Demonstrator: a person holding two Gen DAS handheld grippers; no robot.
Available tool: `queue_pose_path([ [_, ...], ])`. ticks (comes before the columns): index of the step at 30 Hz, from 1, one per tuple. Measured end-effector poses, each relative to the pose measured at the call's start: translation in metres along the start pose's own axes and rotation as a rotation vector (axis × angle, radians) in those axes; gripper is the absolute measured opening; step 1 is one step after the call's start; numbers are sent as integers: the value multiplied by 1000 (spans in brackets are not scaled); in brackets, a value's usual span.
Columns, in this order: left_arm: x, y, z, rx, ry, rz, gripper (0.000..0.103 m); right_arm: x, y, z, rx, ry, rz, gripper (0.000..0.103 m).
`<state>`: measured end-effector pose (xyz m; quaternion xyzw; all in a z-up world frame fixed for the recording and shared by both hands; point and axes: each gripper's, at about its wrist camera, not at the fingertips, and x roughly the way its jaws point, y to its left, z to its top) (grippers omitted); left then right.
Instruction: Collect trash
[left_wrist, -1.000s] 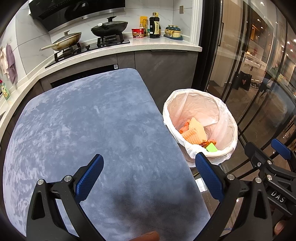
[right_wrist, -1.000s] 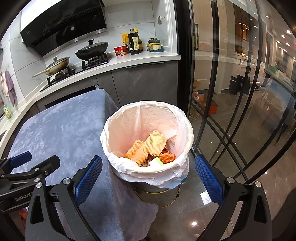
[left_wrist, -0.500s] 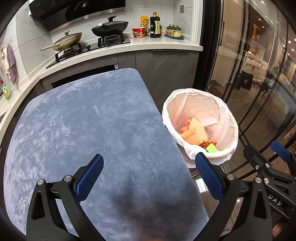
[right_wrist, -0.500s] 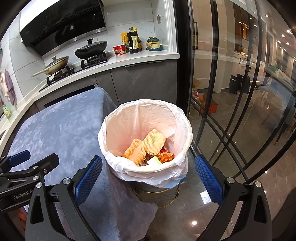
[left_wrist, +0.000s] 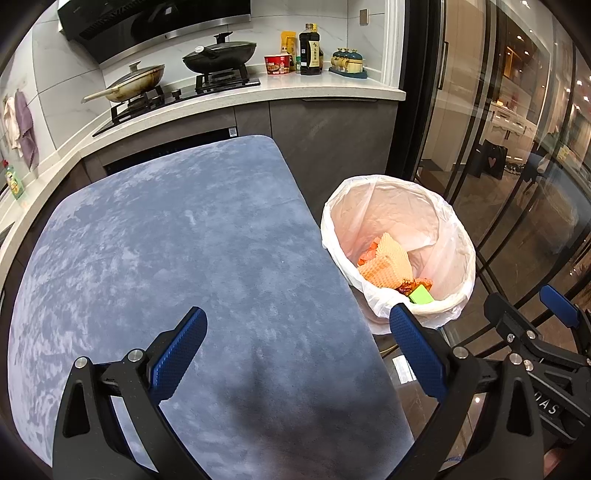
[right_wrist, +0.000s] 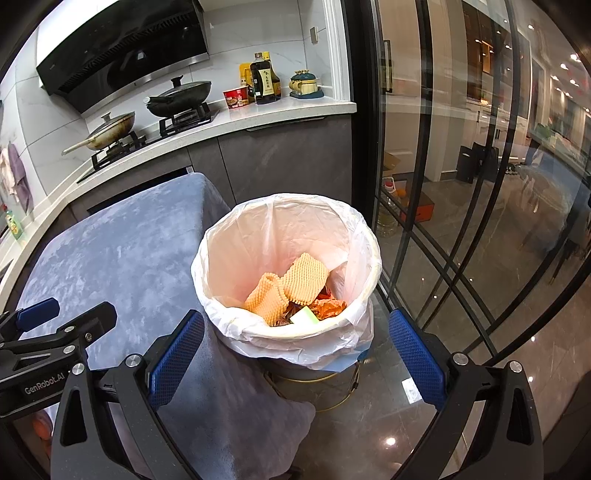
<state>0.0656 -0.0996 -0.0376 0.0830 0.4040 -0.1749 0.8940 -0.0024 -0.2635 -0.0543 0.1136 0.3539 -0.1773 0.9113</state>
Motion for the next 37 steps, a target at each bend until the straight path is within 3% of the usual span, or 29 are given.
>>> queue_pose_path([
  [37,3,-15,4,23,-3,2,95,-2,-9,-3,18,1,1,97],
])
